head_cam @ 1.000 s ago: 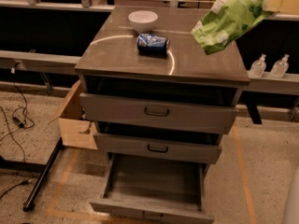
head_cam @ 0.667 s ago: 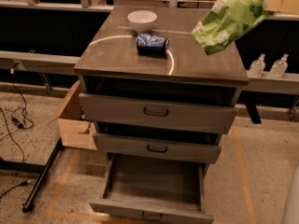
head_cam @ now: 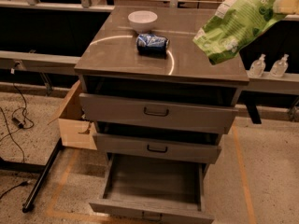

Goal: Place green rice chip bag into bottom drawer

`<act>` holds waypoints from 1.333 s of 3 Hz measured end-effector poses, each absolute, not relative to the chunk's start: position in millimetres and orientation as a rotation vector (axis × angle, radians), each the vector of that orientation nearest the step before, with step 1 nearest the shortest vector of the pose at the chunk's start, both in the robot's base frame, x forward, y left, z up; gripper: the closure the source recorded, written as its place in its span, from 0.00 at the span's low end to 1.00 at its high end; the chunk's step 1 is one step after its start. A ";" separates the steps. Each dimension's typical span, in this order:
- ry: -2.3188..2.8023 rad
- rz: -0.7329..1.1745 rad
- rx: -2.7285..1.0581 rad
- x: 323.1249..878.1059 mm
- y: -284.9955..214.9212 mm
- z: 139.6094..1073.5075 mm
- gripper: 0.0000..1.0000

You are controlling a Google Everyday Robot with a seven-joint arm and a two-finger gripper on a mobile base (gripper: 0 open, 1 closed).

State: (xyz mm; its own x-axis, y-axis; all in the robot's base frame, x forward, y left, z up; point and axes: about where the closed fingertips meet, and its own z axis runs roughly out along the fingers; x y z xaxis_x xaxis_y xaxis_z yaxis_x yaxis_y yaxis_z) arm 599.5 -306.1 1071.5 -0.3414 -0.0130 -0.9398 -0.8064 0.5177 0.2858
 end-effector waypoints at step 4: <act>1.575 0.892 -0.836 402.2 -217.7 1104.1 1.00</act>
Offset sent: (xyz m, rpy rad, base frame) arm -0.1909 0.1329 -0.1206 0.0351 0.2518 0.1014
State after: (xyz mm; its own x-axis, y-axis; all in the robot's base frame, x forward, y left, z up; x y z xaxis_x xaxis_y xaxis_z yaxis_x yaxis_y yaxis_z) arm 402.2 -217.7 1104.1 -0.1628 -0.0595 -0.9849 -0.8751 0.4698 0.1163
